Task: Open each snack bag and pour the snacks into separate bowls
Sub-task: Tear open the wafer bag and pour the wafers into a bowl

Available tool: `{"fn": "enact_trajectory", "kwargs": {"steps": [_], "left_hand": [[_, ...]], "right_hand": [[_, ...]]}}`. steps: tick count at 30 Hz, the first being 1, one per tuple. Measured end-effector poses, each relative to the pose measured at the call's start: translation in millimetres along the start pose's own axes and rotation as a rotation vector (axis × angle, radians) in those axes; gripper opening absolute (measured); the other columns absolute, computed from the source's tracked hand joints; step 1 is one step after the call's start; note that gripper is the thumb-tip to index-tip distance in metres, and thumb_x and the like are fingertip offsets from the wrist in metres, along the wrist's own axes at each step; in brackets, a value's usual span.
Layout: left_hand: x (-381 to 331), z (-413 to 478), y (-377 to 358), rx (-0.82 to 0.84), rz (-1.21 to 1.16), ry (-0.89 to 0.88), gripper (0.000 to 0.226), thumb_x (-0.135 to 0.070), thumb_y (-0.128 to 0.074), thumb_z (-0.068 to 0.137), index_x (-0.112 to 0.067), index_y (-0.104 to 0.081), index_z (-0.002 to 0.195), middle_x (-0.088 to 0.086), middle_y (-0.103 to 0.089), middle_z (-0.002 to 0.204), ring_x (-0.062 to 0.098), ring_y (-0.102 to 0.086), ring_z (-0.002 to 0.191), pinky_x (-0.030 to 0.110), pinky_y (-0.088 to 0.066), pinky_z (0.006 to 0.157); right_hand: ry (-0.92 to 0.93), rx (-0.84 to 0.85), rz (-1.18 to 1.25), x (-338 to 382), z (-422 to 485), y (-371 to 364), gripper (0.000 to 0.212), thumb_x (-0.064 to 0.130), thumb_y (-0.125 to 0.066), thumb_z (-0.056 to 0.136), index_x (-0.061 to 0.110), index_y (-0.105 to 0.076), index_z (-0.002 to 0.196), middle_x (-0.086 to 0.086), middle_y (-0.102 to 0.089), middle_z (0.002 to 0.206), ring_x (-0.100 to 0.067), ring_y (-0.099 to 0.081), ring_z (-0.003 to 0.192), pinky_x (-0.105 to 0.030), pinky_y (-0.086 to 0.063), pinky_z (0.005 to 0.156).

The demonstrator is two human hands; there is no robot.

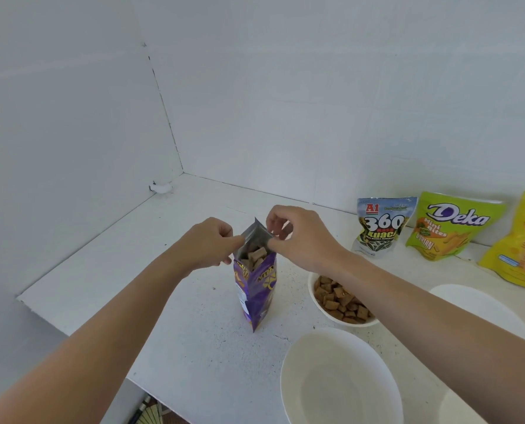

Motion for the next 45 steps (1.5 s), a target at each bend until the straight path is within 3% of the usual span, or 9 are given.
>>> {"fn": "enact_trajectory", "kwargs": {"steps": [5, 8, 11, 16, 21, 28, 34, 38, 45], "left_hand": [[-8.6, 5.0, -7.6, 0.002, 0.057, -0.005, 0.028, -0.029, -0.064, 0.093, -0.013, -0.048, 0.078, 0.009, -0.076, 0.084, 0.015, -0.076, 0.066, 0.035, -0.062, 0.07], [-10.3, 8.0, -10.7, 0.069, 0.013, 0.003, 0.019, -0.017, -0.07, 0.09, -0.01, -0.053, 0.094, 0.009, -0.075, 0.086, 0.017, -0.074, 0.064, 0.03, -0.063, 0.065], [-7.2, 9.7, -13.9, 0.175, -0.013, 0.031, 0.026, -0.012, -0.076, 0.087, -0.011, -0.059, 0.107, 0.012, -0.075, 0.093, 0.019, -0.076, 0.07, 0.03, -0.063, 0.064], [-7.3, 15.4, -10.8, 0.206, 0.085, -0.009, 0.015, -0.003, -0.062, 0.092, -0.014, -0.065, 0.102, 0.011, -0.077, 0.09, 0.021, -0.077, 0.073, 0.029, -0.063, 0.063], [-11.5, 25.3, 13.2, 0.135, 0.124, -0.047, 0.014, -0.007, -0.058, 0.092, -0.016, -0.068, 0.097, 0.007, -0.078, 0.091, 0.018, -0.078, 0.071, 0.025, -0.057, 0.061], [-3.6, 20.7, 6.3, 0.207, -0.145, -0.011, 0.014, -0.008, -0.063, 0.094, -0.012, -0.076, 0.099, 0.009, -0.079, 0.09, 0.021, -0.075, 0.071, 0.027, -0.059, 0.065], [2.6, 25.4, 4.7, 0.124, -0.144, -0.046, 0.014, -0.003, -0.062, 0.093, -0.009, -0.074, 0.098, 0.015, -0.076, 0.089, 0.018, -0.07, 0.066, 0.026, -0.059, 0.061], [13.1, 24.2, 13.7, 0.135, -0.314, 0.017, 0.015, -0.004, -0.07, 0.089, -0.009, -0.072, 0.103, 0.02, -0.076, 0.097, 0.02, -0.071, 0.064, 0.027, -0.058, 0.064], [17.4, 12.8, -7.4, 0.132, -0.437, -0.065, 0.019, -0.029, -0.064, 0.099, -0.014, -0.07, 0.109, 0.009, -0.075, 0.104, 0.016, -0.069, 0.083, 0.028, -0.059, 0.073]], "right_hand": [[0.275, 0.123, -0.167, 15.2, -2.8, -15.9, 0.025, 0.003, -0.058, 0.083, 0.017, -0.078, 0.081, 0.009, -0.066, 0.098, -0.011, -0.051, 0.096, -0.026, -0.044, 0.081], [0.33, 0.176, -0.224, 19.5, -6.5, -18.3, 0.026, 0.008, -0.052, 0.082, 0.018, -0.077, 0.08, 0.009, -0.068, 0.091, -0.012, -0.049, 0.096, -0.034, -0.046, 0.083], [0.357, 0.271, -0.235, 24.1, -15.8, -16.8, 0.023, 0.017, -0.05, 0.083, 0.02, -0.073, 0.081, 0.015, -0.065, 0.08, -0.007, -0.051, 0.092, -0.034, -0.048, 0.082], [0.393, 0.31, -0.293, 18.5, -26.1, -11.7, 0.011, 0.031, -0.064, 0.09, 0.023, -0.07, 0.095, 0.008, -0.067, 0.088, -0.007, -0.056, 0.088, -0.036, -0.046, 0.084], [0.38, 0.298, -0.284, 15.2, -27.1, -10.6, 0.001, 0.016, -0.063, 0.094, 0.017, -0.063, 0.094, 0.007, -0.058, 0.088, -0.006, -0.045, 0.084, -0.037, -0.042, 0.085], [0.389, 0.296, -0.383, 13.0, -23.5, -12.8, 0.01, 0.024, -0.056, 0.099, 0.02, -0.064, 0.105, 0.006, -0.066, 0.098, -0.009, -0.05, 0.098, -0.034, -0.034, 0.09], [0.363, 0.302, -0.33, 14.3, -27.8, -19.5, 0.015, 0.012, -0.053, 0.098, 0.018, -0.063, 0.109, 0.004, -0.067, 0.1, -0.015, -0.055, 0.09, -0.043, -0.04, 0.093], [0.333, 0.294, -0.259, 15.1, -27.8, -18.3, 0.02, 0.013, -0.056, 0.098, 0.018, -0.063, 0.116, 0.001, -0.067, 0.107, -0.015, -0.057, 0.091, -0.042, -0.046, 0.09], [0.442, 0.208, -0.413, 29.3, -32.8, -27.0, 0.037, 0.016, -0.056, 0.094, 0.029, -0.048, 0.128, 0.017, -0.065, 0.104, -0.008, -0.053, 0.087, -0.036, -0.034, 0.098]]}}
Point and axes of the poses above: each hand's wrist, its own z-axis towards the middle knuckle, its own y-axis out of the back of the hand, x = y × z, the point moved 7 cm from there along z, towards the middle knuckle
